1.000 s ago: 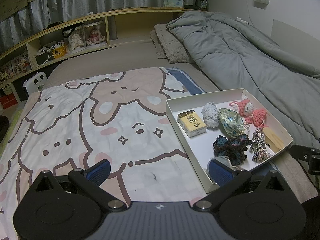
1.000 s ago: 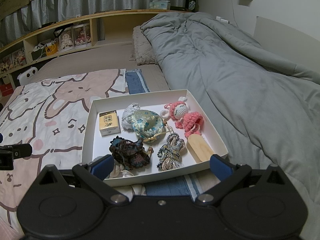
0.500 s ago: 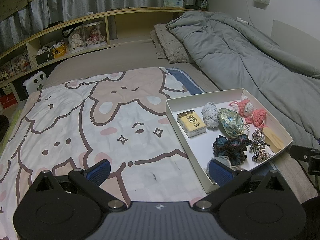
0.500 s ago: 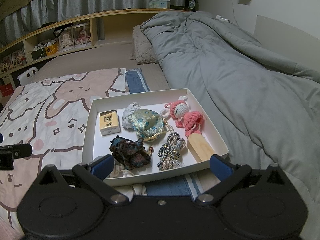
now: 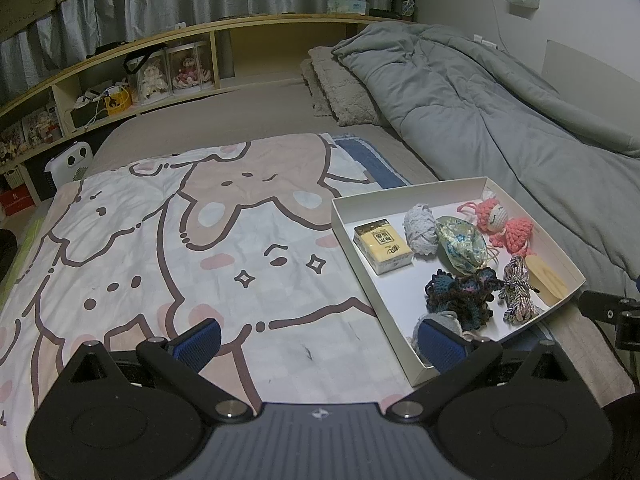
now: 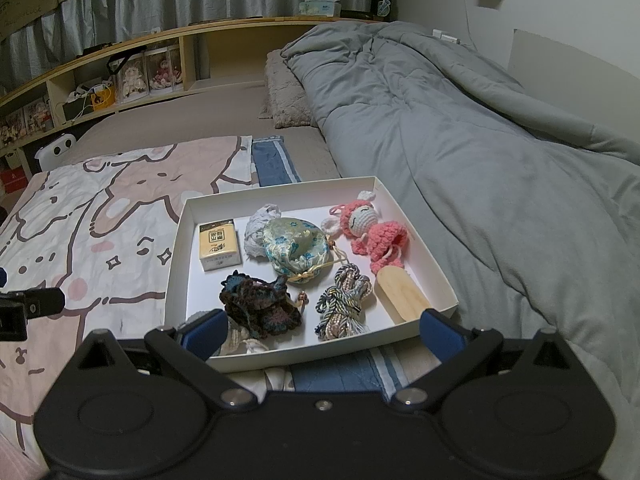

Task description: Organize objects

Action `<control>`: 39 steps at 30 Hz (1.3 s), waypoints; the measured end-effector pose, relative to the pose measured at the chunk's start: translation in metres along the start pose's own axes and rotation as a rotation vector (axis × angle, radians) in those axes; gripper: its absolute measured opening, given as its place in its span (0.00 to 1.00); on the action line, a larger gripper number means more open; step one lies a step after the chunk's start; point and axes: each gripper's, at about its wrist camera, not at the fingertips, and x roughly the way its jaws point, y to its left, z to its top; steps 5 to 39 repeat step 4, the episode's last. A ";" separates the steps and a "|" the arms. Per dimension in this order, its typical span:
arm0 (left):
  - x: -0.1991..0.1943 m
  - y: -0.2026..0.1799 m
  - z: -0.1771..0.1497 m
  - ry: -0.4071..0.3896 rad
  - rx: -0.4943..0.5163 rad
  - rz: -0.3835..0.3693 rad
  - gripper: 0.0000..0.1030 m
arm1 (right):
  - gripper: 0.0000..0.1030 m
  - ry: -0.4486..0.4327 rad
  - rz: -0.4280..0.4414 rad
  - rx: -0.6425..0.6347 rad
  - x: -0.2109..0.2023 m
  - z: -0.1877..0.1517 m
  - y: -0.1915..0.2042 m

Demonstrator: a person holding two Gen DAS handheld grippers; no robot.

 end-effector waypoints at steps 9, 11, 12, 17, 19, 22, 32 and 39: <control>0.000 0.000 0.000 0.000 -0.001 0.002 1.00 | 1.00 0.000 0.000 0.000 0.000 0.000 0.000; 0.000 0.000 0.000 0.000 -0.001 0.002 1.00 | 1.00 0.000 0.000 0.000 0.000 0.000 0.000; 0.000 0.000 0.000 0.000 -0.001 0.002 1.00 | 1.00 0.000 0.000 0.000 0.000 0.000 0.000; 0.000 0.000 0.000 0.000 -0.001 0.002 1.00 | 1.00 0.000 0.000 0.000 0.000 0.000 0.000; 0.000 0.000 0.000 0.000 -0.001 0.002 1.00 | 1.00 0.000 0.000 0.000 0.000 0.000 0.000; 0.000 0.000 0.000 0.000 -0.001 0.002 1.00 | 1.00 0.000 0.000 0.000 0.000 0.000 0.000; 0.000 0.000 0.000 0.000 -0.001 0.002 1.00 | 1.00 0.000 0.000 0.000 0.000 0.000 0.000; 0.000 0.000 0.000 0.000 -0.001 0.002 1.00 | 1.00 0.000 0.000 0.000 0.000 0.000 0.000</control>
